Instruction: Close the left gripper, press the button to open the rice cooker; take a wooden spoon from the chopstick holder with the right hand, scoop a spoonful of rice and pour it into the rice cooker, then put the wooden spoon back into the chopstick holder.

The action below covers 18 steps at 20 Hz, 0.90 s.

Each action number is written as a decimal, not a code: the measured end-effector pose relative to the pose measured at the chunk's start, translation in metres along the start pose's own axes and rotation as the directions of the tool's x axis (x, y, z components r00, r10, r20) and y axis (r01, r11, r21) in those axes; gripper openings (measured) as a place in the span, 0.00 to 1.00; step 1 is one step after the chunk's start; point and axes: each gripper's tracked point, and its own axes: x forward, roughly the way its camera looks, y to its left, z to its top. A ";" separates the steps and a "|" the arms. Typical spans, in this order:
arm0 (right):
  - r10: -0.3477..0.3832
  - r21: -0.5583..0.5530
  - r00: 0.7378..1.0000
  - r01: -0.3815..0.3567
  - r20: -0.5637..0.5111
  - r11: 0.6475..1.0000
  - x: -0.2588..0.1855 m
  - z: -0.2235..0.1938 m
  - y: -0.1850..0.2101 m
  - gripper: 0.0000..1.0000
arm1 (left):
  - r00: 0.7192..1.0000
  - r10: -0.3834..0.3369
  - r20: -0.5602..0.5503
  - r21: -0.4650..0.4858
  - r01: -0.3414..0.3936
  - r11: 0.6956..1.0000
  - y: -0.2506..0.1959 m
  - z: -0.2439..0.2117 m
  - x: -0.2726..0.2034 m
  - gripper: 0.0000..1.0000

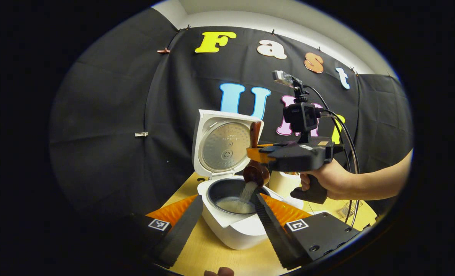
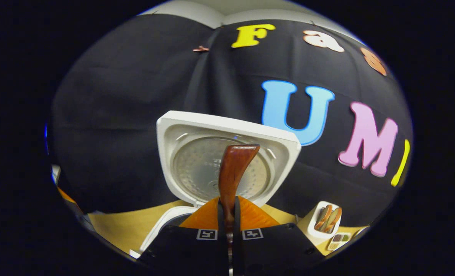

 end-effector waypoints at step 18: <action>-0.103 0.669 0.993 0.033 0.065 0.743 -0.081 0.049 -0.049 0.08 | 0.998 0.068 -0.007 -0.004 -0.068 0.998 -0.002 0.000 -0.022 0.95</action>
